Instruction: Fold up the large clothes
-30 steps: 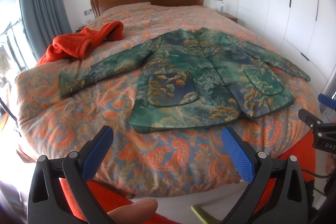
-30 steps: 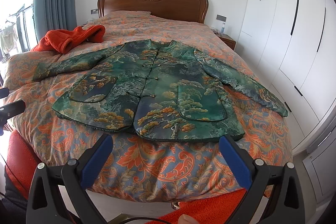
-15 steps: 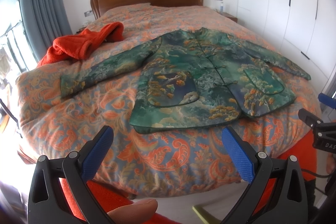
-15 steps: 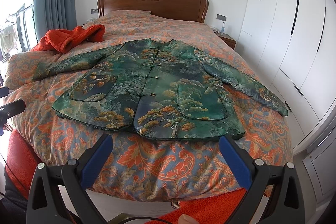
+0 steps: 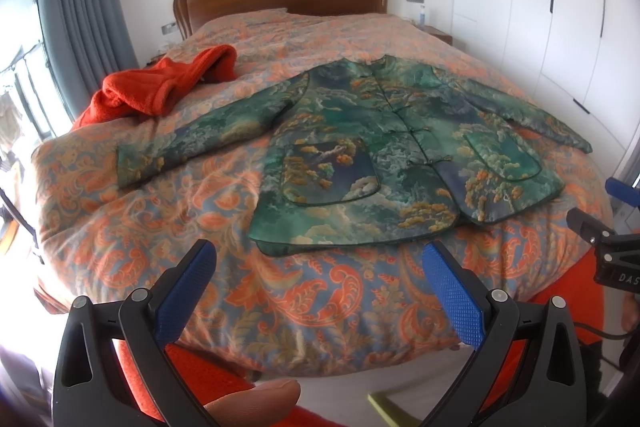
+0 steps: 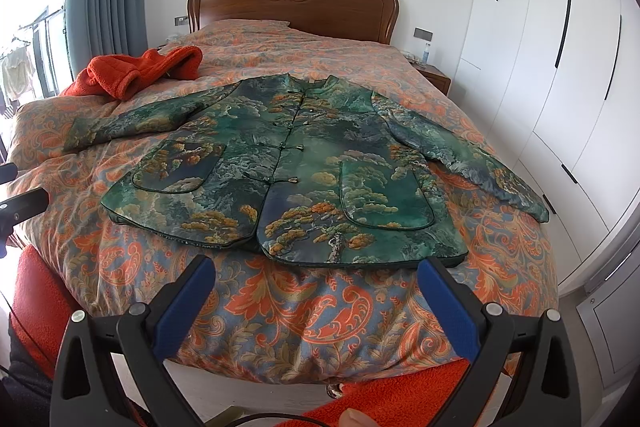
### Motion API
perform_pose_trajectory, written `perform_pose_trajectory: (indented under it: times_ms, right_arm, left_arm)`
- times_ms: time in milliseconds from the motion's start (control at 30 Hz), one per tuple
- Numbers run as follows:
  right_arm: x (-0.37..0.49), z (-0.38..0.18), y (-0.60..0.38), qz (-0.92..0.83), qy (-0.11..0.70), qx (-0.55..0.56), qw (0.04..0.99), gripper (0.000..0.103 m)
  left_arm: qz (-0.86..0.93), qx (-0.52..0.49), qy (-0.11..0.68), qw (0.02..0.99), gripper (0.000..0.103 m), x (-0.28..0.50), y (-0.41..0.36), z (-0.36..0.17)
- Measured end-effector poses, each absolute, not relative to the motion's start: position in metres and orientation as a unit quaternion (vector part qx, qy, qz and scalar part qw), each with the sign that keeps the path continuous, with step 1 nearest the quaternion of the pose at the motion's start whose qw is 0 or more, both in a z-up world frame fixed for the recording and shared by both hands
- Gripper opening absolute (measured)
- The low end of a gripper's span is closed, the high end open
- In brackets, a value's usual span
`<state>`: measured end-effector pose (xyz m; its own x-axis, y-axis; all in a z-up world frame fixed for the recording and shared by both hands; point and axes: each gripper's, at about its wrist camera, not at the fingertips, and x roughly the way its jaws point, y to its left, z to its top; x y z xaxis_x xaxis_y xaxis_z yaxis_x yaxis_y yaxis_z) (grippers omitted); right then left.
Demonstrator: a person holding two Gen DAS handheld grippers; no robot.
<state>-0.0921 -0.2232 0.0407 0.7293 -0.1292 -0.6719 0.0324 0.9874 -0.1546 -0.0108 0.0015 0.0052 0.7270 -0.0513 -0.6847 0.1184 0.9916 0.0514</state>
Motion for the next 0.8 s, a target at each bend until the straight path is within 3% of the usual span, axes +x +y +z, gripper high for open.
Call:
perform_pose_trajectory:
  times_ms: [800]
  right_arm:
    - [-0.0894, 0.0413, -0.2178, -0.039, 0.367, -0.072, 0.927, 0.103]
  left_arm:
    - [-0.033, 0.051, 0.332, 0.941, 0.103, -0.0153, 0.0065, 0.0115]
